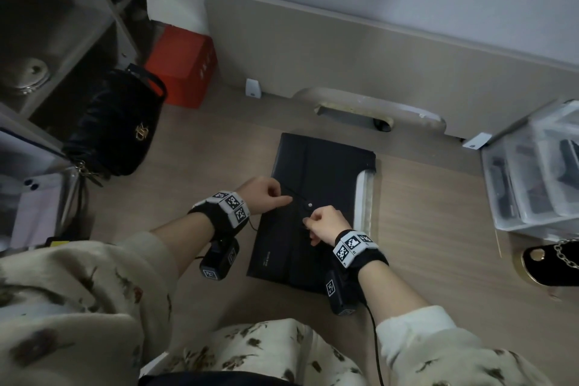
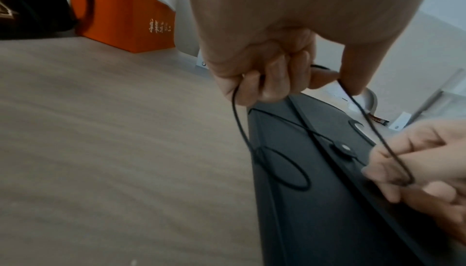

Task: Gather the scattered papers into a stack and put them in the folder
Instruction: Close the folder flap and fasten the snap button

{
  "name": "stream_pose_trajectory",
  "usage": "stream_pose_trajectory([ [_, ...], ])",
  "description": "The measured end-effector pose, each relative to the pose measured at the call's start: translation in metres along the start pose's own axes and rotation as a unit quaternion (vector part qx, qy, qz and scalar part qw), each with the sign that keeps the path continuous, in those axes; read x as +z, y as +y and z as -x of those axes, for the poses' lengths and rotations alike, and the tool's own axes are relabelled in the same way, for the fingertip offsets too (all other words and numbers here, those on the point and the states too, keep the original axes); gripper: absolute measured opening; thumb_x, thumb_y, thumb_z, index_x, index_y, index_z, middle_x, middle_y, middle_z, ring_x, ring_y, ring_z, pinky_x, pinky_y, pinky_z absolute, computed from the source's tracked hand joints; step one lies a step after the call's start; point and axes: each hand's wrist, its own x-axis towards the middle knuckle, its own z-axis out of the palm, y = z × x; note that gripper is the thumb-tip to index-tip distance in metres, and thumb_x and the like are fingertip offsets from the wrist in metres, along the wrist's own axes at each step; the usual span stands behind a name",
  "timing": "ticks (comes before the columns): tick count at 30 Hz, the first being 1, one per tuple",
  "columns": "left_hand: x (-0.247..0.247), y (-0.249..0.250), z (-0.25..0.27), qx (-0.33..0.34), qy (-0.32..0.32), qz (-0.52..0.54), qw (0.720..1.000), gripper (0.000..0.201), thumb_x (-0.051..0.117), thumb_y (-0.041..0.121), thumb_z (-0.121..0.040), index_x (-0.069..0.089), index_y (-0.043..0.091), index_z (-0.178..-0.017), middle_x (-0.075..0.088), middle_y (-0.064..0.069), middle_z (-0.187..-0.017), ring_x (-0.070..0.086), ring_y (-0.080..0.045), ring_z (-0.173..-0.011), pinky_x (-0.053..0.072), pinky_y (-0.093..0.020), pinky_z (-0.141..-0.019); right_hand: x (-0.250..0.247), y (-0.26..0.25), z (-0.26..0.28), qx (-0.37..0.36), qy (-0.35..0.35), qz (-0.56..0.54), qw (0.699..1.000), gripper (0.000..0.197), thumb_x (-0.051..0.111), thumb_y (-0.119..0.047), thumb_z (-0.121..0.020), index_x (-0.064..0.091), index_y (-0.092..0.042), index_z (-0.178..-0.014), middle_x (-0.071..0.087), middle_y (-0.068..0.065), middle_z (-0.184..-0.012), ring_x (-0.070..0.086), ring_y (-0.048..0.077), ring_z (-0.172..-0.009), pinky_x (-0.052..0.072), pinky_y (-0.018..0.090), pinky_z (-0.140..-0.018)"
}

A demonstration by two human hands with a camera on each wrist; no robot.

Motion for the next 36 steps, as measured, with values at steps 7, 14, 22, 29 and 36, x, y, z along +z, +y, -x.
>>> stream_pose_trajectory([
  [7, -0.009, -0.012, -0.01, -0.073, 0.064, -0.053, 0.994, 0.025, 0.061, 0.015, -0.085, 0.049, 0.016, -0.064, 0.051, 0.0, -0.068, 0.052, -0.02, -0.072, 0.038, -0.024, -0.061, 0.001, 0.006, 0.001, -0.002, 0.031, -0.029, 0.999, 0.035, 0.054, -0.04, -0.091, 0.066, -0.011, -0.075, 0.069, 0.001, -0.067, 0.068, 0.013, -0.053, 0.057, 0.035, -0.077],
  [14, -0.018, -0.026, -0.018, -0.095, 0.091, -0.146, 0.981, 0.02, 0.059, 0.021, -0.085, 0.049, 0.019, -0.068, 0.062, -0.007, -0.084, 0.058, -0.024, -0.079, 0.041, -0.029, -0.064, -0.003, 0.011, 0.005, -0.056, 0.133, -0.079, 0.986, 0.007, 0.056, -0.029, -0.091, 0.061, -0.03, -0.086, 0.064, -0.01, -0.073, 0.065, 0.009, -0.056, 0.056, 0.032, -0.069],
  [22, -0.027, -0.017, -0.028, -0.123, 0.154, -0.113, 0.974, 0.024, 0.053, 0.041, -0.091, 0.053, 0.019, -0.081, 0.055, -0.001, -0.081, 0.053, -0.021, -0.075, 0.041, -0.029, -0.064, -0.002, 0.015, -0.003, -0.107, 0.082, -0.054, 0.989, 0.017, 0.057, -0.03, -0.091, 0.069, -0.042, -0.089, 0.06, -0.017, -0.104, 0.066, 0.012, -0.062, 0.055, 0.035, -0.077],
  [29, -0.031, -0.003, -0.047, -0.132, 0.187, -0.049, 0.972, 0.024, 0.057, 0.047, -0.088, 0.059, 0.024, -0.079, 0.06, -0.001, -0.084, 0.054, -0.023, -0.075, 0.044, -0.029, -0.065, -0.005, 0.019, -0.007, -0.115, 0.127, -0.113, 0.979, 0.018, 0.062, -0.023, -0.088, 0.068, -0.04, -0.088, 0.067, -0.014, -0.084, 0.057, 0.004, -0.057, 0.053, 0.029, -0.068],
  [36, -0.032, 0.011, -0.062, -0.123, 0.2, 0.0, 0.972, 0.036, 0.055, 0.054, -0.087, 0.064, 0.021, -0.076, 0.065, -0.003, -0.082, 0.061, -0.026, -0.077, 0.049, -0.031, -0.068, -0.008, -0.008, -0.021, -0.245, 0.14, 0.018, 0.959, 0.029, 0.057, -0.02, -0.092, 0.065, -0.036, -0.116, 0.049, -0.017, -0.113, 0.054, 0.006, -0.084, 0.05, 0.027, -0.072],
])
